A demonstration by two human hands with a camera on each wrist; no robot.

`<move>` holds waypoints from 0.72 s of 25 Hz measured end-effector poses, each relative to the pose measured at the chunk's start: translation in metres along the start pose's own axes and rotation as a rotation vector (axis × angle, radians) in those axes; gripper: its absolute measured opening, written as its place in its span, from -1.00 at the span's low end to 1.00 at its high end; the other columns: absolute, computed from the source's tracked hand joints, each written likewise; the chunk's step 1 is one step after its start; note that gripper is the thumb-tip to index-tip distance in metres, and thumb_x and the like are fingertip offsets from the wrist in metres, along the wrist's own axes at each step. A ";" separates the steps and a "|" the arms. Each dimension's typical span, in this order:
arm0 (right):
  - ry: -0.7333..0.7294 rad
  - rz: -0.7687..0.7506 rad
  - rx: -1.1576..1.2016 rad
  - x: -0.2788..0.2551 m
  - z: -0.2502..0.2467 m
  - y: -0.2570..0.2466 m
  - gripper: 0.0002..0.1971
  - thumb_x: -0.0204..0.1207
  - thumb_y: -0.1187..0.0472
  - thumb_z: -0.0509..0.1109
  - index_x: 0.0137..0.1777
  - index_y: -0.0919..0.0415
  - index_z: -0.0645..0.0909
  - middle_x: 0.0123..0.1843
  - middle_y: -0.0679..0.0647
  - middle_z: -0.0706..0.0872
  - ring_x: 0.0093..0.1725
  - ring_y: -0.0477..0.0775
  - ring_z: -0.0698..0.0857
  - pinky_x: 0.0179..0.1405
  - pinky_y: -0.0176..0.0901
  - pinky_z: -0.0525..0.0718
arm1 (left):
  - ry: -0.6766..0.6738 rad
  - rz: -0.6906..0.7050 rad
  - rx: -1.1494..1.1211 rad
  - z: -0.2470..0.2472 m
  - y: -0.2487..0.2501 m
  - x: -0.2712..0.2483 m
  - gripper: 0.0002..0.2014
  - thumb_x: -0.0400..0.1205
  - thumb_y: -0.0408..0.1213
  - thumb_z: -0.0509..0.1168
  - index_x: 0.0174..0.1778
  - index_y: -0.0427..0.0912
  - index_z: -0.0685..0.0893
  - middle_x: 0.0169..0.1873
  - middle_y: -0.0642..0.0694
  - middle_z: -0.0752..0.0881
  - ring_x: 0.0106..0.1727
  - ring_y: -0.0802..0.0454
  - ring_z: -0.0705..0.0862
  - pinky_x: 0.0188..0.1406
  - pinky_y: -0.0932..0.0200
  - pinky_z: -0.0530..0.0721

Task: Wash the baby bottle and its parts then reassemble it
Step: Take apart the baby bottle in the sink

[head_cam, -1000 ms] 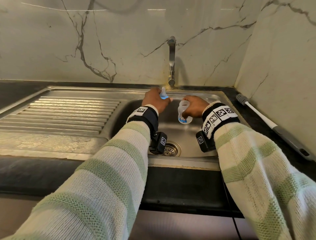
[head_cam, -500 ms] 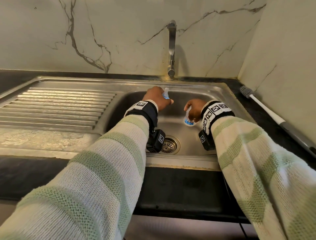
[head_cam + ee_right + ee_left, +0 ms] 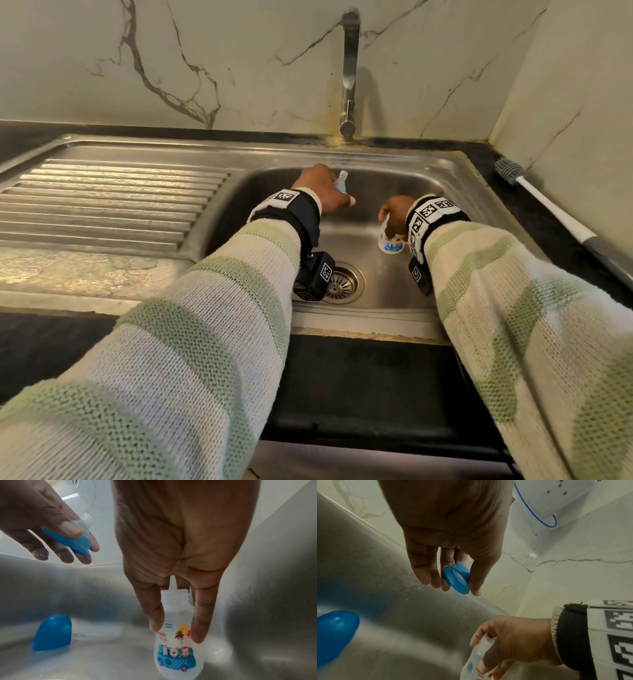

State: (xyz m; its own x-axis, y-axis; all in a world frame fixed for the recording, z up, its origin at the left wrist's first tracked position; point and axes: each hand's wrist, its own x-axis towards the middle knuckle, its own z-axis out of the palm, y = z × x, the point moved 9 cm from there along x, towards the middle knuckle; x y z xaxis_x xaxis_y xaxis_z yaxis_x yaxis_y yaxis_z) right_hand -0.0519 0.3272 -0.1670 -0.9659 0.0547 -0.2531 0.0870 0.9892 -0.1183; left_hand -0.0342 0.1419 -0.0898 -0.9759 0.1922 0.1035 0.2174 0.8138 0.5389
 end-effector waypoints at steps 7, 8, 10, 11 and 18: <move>0.047 0.010 -0.020 0.014 0.007 0.008 -0.51 0.21 0.20 0.69 0.17 0.03 0.68 0.16 0.07 0.77 0.12 0.15 0.76 0.18 0.07 0.74 | -0.011 0.003 0.021 0.000 0.000 -0.001 -0.59 0.48 0.02 0.53 0.08 -0.20 0.75 -0.10 -0.08 0.74 -0.04 -0.06 0.69 -0.10 0.18 0.51; 0.051 0.008 -0.020 0.015 0.007 0.009 -0.52 0.22 0.21 0.68 0.16 0.03 0.68 0.16 0.07 0.77 0.12 0.15 0.75 0.19 0.07 0.74 | -0.017 0.005 0.028 0.001 0.001 -0.001 -0.60 0.48 0.02 0.52 0.07 -0.21 0.76 -0.10 -0.09 0.73 -0.03 -0.06 0.69 -0.09 0.18 0.52; 0.046 0.001 -0.023 0.014 0.006 0.008 -0.52 0.26 0.22 0.66 0.20 0.06 0.68 0.17 0.07 0.76 0.15 0.16 0.75 0.21 0.07 0.73 | -0.038 0.006 0.050 0.003 0.001 -0.001 -0.60 0.50 0.02 0.52 0.07 -0.23 0.75 -0.11 -0.09 0.72 -0.04 -0.05 0.67 -0.08 0.18 0.52; 0.045 0.003 -0.019 0.014 0.006 0.009 -0.52 0.27 0.22 0.66 0.22 0.07 0.68 0.17 0.07 0.76 0.15 0.16 0.75 0.21 0.07 0.72 | -0.048 0.002 0.056 0.004 0.001 -0.002 -0.59 0.50 0.02 0.51 0.07 -0.24 0.75 -0.12 -0.09 0.71 -0.05 -0.05 0.66 -0.08 0.17 0.51; 0.023 0.000 -0.033 0.016 0.009 0.010 -0.48 0.28 0.18 0.68 0.27 0.12 0.68 0.17 0.10 0.78 0.12 0.16 0.77 0.19 0.07 0.74 | -0.066 -0.012 0.053 0.007 0.000 -0.001 -0.60 0.50 0.01 0.52 0.06 -0.25 0.76 -0.15 -0.08 0.70 -0.10 -0.03 0.64 -0.12 0.15 0.48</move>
State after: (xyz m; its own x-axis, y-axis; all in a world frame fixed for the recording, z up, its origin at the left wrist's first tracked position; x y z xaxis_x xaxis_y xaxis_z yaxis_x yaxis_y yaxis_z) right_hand -0.0641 0.3367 -0.1805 -0.9713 0.0572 -0.2309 0.0791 0.9931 -0.0865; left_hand -0.0330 0.1455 -0.0957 -0.9754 0.2167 0.0415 0.2084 0.8436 0.4950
